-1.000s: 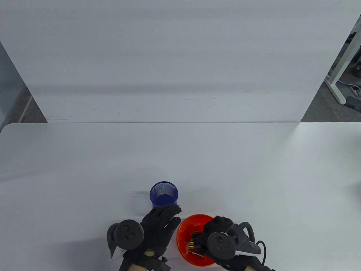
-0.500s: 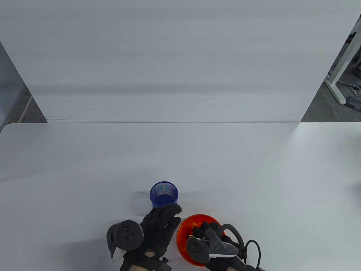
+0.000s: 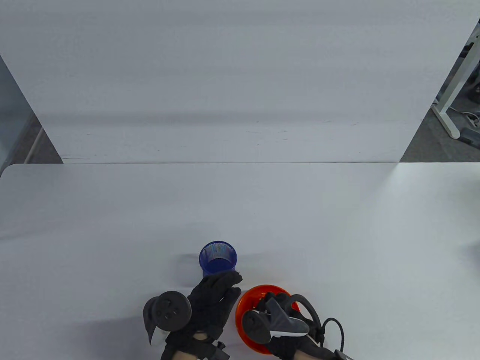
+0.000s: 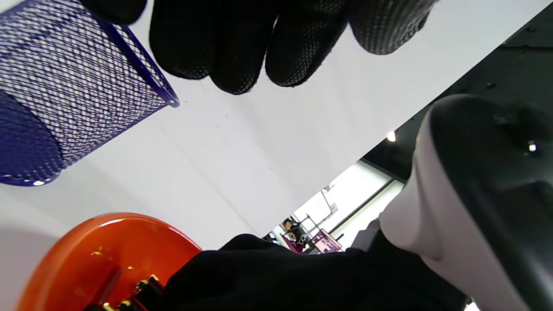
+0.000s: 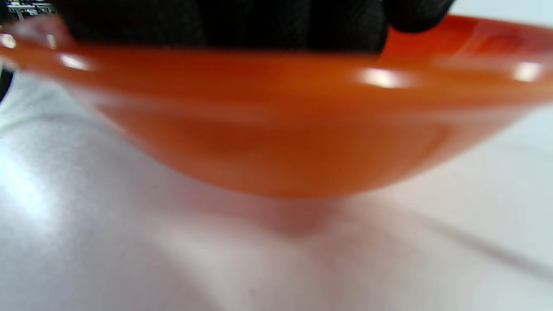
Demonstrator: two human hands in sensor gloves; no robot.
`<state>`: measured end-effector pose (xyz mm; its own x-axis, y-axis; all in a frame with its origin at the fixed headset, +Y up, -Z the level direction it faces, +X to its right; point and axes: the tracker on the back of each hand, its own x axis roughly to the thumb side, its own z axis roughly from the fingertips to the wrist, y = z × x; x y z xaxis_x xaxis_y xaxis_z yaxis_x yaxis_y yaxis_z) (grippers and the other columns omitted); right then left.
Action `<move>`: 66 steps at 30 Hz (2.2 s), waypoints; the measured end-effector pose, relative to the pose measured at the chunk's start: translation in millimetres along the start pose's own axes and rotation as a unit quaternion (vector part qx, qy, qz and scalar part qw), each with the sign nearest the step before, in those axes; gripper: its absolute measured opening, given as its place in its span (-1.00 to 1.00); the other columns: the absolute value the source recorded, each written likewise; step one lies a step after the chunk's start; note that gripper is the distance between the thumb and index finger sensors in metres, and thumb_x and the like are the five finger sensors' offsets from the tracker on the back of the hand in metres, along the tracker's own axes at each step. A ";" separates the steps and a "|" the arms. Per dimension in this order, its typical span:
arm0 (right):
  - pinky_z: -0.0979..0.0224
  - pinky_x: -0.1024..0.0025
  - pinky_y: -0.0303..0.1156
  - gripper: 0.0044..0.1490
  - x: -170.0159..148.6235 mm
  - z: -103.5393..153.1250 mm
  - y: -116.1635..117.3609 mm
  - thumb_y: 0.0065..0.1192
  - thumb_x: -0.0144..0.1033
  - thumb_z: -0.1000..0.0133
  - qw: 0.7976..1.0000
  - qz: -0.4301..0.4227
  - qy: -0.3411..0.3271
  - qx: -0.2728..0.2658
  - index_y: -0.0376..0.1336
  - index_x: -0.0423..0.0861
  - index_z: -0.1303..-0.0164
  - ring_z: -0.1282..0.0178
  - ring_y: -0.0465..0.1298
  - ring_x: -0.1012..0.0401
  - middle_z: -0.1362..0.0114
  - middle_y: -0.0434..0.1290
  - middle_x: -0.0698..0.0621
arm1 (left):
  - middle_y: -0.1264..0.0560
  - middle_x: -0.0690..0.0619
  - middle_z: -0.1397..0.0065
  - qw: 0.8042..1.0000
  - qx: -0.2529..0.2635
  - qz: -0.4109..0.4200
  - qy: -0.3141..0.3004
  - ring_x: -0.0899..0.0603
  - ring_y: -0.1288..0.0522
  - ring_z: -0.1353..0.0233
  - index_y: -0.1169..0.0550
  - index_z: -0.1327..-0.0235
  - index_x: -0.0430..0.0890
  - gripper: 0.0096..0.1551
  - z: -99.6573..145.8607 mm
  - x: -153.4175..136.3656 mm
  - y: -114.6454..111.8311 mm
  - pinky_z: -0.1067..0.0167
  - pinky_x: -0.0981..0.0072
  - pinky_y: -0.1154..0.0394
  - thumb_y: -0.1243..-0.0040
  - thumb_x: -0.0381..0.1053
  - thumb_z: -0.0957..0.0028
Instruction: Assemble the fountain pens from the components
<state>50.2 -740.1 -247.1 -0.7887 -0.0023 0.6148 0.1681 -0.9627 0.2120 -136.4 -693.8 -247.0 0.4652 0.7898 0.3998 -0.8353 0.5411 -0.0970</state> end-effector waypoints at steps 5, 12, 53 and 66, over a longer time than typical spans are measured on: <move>-0.46 -0.33 0.12 -0.45 0.4 -0.9 0.5 0.64 -0.16 -0.01 1.000 0.000 -0.003 0.000 0.54 -0.26 -0.04 -0.26 0.36 -0.24 -0.15 0.50 -0.15 | -0.39 -0.40 -0.55 1.000 0.001 0.013 0.010 -0.59 -0.36 -0.46 -0.47 -0.54 -0.20 -0.36 -0.8 -6.1 -0.1 -0.38 -0.58 -0.13 -0.03 0.13 -0.33; -0.47 -0.33 0.10 -0.43 -3.0 -0.2 0.4 0.62 -0.12 0.00 1.000 -0.006 -0.014 -0.005 0.54 -0.27 -0.03 -0.27 0.35 -0.23 -0.17 0.48 -0.13 | -0.38 -0.42 -0.55 0.999 -0.005 0.016 0.029 -0.58 -0.37 -0.44 -0.47 -0.54 -0.21 -0.36 -1.9 -9.3 -2.4 -0.39 -0.59 -0.11 -0.03 0.13 -0.33; -0.46 -0.26 0.29 -0.31 -46.6 86.6 -49.6 0.50 -0.04 -0.05 0.895 -0.209 -0.047 -0.390 0.31 -0.08 -0.33 -0.24 0.52 -0.11 -0.29 0.62 -0.09 | -0.68 -0.25 -0.20 0.979 -0.038 0.195 0.042 -0.33 -0.69 -0.03 -0.61 -0.25 -0.19 -0.61 -3.2 2.5 -32.9 -0.08 -0.36 -0.49 -0.36 -0.18 -0.18; -0.48 -0.27 0.22 -0.51 -25.5 46.0 -26.8 0.49 -0.16 -0.10 0.987 -0.063 -0.038 -0.142 0.49 -0.04 -0.20 -0.29 0.43 -0.15 -0.28 0.57 -0.10 | -0.64 -0.25 -0.23 0.955 0.100 0.278 0.031 -0.34 -0.65 -0.07 -0.58 -0.29 -0.18 -0.60 4.1 -10.6 -10.8 -0.13 -0.38 -0.44 -0.32 -0.18 -0.21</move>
<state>93.0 -701.8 -233.5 -0.7438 0.1322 0.6552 -0.1101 -0.9911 0.0750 -133.5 -709.1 -246.5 -0.0543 0.9580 0.2816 -0.9946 -0.0269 -0.1005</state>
